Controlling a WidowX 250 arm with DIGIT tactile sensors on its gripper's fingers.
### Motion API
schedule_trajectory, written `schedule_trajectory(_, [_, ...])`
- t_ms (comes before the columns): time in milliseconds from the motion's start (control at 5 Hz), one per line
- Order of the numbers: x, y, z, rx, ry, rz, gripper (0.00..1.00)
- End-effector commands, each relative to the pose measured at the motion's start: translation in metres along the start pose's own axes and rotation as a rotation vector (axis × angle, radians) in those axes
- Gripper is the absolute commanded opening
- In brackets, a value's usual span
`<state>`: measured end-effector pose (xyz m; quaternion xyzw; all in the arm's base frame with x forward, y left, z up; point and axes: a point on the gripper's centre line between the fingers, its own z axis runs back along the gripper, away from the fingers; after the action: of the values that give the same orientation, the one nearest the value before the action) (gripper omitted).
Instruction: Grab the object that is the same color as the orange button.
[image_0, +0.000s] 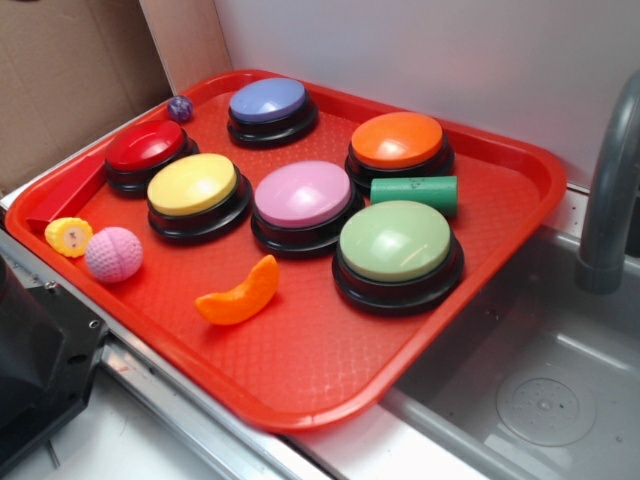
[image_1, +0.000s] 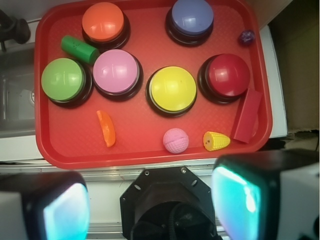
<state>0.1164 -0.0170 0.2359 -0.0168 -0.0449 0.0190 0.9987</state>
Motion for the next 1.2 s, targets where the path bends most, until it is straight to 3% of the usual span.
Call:
schedule_trajectory(0, [0.0, 0.0, 0.0, 0.0, 0.0, 0.0, 1.0])
schedule_trajectory(200, [0.011, -0.023, -0.026, -0.005, -0.032, -0.063, 1.0])
schedule_trajectory(600, [0.028, -0.048, -0.099, -0.076, -0.011, -0.124, 1.0])
schedule_trajectory(1000, [0.025, -0.067, -0.168, -0.143, 0.066, -0.171, 1.0])
